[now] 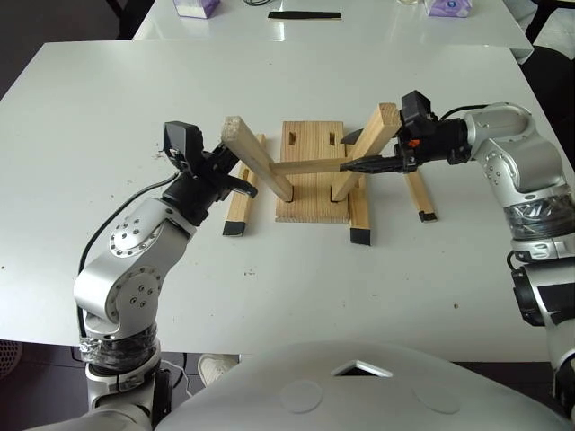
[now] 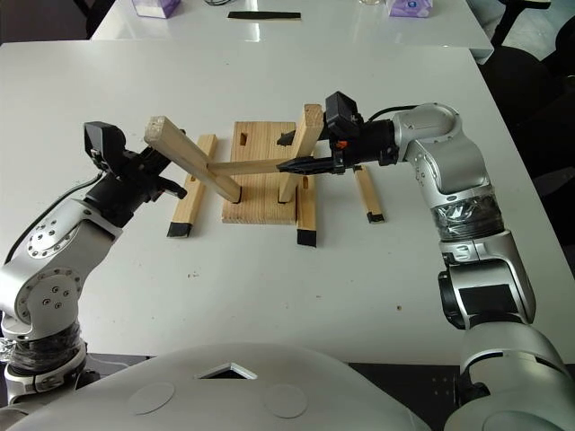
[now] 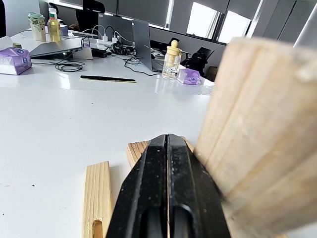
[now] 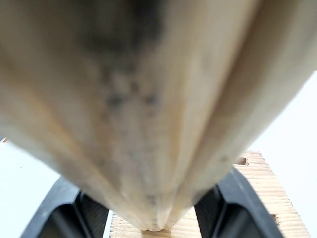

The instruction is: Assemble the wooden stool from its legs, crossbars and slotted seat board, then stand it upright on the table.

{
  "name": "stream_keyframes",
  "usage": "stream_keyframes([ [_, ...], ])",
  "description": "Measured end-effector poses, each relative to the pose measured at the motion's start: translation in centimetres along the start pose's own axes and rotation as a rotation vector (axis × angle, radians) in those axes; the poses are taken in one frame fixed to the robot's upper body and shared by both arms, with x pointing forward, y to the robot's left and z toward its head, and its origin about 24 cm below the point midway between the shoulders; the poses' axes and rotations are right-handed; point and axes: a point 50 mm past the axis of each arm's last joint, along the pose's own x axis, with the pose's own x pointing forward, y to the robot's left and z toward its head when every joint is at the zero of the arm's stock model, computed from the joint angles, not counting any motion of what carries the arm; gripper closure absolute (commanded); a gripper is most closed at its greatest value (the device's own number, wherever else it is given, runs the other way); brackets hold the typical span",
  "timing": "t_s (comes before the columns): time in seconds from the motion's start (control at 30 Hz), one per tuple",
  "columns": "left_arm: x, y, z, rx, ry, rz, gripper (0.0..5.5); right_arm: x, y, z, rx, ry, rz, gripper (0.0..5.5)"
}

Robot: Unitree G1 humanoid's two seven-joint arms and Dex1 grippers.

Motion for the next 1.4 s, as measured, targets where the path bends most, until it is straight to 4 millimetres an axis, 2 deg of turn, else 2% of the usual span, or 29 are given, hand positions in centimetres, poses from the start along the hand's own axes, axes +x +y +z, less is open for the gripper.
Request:
stream_keyframes([
  [0.03,0.0,0.3,0.2,0.010,0.001,0.009,5.50,0.4,0.0,-0.1,0.006,-0.010,-0.005,3.50],
  [0.07,0.0,0.6,0.3,0.015,0.002,0.016,5.50,0.8,0.0,-0.3,0.011,-0.018,-0.014,3.21],
  [0.13,0.0,1.4,0.7,0.044,0.013,0.019,5.50,1.6,0.1,-0.6,0.020,-0.013,-0.045,3.00],
  [0.23,0.0,1.5,1.0,0.081,0.024,-0.050,5.50,2.2,0.9,-4.0,0.150,0.050,-0.143,2.53],
  [0.27,0.0,1.5,1.0,0.081,0.020,-0.057,5.50,2.2,1.0,-4.3,0.176,0.046,-0.161,2.36],
  [0.4,-0.4,0.8,0.7,0.077,-0.003,-0.071,5.50,1.2,1.0,-3.2,0.155,0.029,-0.212,1.88],
  [0.5,-0.8,0.6,-0.3,0.064,0.004,-0.057,5.50,0.6,1.9,-2.1,0.145,-0.019,-0.250,1.88],
  [0.6,-1.4,1.7,-0.5,0.076,-0.014,0.011,5.50,-1.3,4.0,-0.6,0.163,-0.116,-0.277,1.88],
  [0.87,-2.4,3.5,0.1,0.121,-0.092,0.208,5.50,-4.3,6.5,0.2,0.201,-0.093,-0.282,1.88],
  [0.93,-3.3,3.4,0.0,0.094,-0.126,0.285,5.50,-6.1,6.5,0.0,0.200,-0.045,-0.375,2.19],
  [0.97,-3.8,3.1,-0.3,0.079,-0.132,0.327,5.50,-6.8,6.1,-0.3,0.197,-0.013,-0.483,2.29],
  [1.07,-4.8,2.7,-1.1,0.065,-0.118,0.477,5.50,-7.6,5.6,-1.4,0.195,0.040,-0.754,2.73],
  [1.13,-5.1,2.2,-1.8,0.081,-0.087,0.554,5.50,-6.4,6.1,-2.1,0.205,0.037,-0.885,3.07],
  [1.27,-3.9,-0.4,-1.8,0.115,-0.083,0.546,5.50,-1.9,8.1,-2.8,0.225,0.027,-1.103,3.72],
  [1.33,-3.0,-1.4,-1.5,0.139,-0.093,0.509,5.50,0.1,9.0,-2.0,0.245,-0.025,-1.201,4.00],
  [1.4,-1.7,-2.3,-0.9,0.159,-0.107,0.449,5.50,2.0,9.7,-0.4,0.235,-0.086,-1.268,4.27],
])
